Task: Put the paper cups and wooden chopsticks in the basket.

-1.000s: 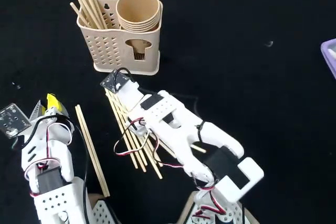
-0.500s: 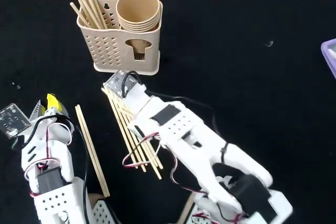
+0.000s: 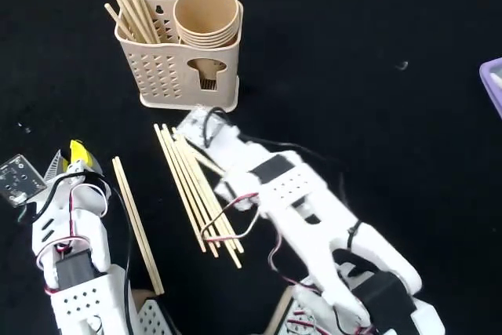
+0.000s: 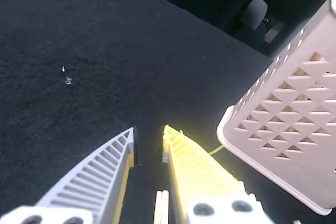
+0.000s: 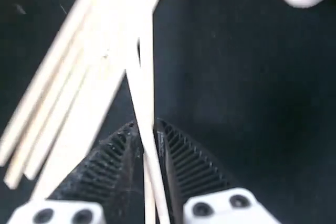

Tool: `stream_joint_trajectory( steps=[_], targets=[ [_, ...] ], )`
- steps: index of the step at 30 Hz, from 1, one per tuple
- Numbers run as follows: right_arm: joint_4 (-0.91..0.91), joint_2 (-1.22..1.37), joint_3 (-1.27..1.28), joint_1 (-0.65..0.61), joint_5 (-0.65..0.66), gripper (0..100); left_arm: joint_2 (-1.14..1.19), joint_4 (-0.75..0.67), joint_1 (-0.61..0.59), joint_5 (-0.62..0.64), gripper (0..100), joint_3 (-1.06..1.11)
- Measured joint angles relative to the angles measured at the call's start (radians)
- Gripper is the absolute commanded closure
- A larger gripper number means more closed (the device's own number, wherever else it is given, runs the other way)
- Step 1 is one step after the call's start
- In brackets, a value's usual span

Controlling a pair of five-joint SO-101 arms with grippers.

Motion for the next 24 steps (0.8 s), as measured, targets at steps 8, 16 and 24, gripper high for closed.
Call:
stream_joint_trajectory(
  steps=[8,16,24],
  targets=[
    [0.057,0.058,0.002,0.164,0.087,87.5,0.000,0.000,0.000,-0.002,90,0.000],
    [0.051,0.207,-0.006,0.178,0.087,90.3,0.000,0.000,0.000,-0.002,90,0.000],
    [0.048,0.224,-0.020,0.189,0.087,98.8,0.000,0.000,0.000,-0.003,90,0.000]
  ],
)
